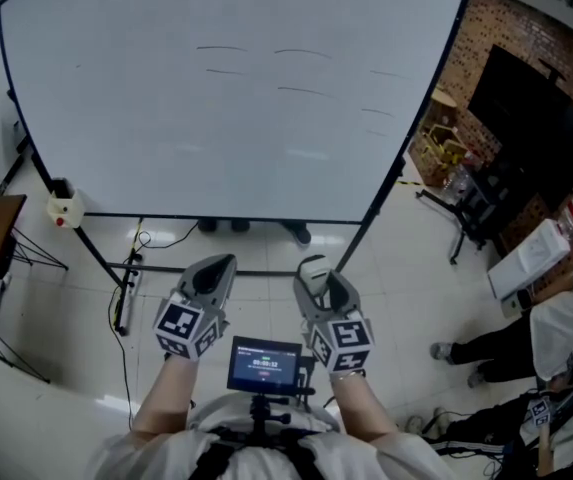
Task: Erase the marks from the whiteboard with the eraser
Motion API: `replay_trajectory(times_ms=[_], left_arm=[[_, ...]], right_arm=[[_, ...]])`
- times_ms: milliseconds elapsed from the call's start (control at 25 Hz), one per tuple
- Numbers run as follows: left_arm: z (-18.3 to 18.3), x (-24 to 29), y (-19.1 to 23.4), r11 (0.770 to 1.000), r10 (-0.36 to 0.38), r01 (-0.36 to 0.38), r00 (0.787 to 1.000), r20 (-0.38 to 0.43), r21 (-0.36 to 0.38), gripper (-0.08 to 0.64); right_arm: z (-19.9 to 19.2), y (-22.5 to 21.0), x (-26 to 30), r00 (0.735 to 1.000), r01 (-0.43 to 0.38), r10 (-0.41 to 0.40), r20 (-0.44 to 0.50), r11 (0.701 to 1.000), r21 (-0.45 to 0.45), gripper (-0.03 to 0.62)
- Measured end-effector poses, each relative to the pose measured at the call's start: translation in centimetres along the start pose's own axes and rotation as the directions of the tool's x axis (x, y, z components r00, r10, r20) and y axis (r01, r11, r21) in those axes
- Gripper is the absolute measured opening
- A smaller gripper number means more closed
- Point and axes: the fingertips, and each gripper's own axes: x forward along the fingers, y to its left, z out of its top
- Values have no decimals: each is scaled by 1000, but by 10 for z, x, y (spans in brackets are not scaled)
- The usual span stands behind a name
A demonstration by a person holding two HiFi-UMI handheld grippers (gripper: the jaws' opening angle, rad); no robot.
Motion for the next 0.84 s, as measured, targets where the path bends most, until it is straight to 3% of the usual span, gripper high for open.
replay_trajectory(times_ms=[840], left_arm=[[-4,4,19,1000,19,-19,1000,-12,1,5]], right_arm=[[3,1,18,1000,-11,11,2,1000,4,265]])
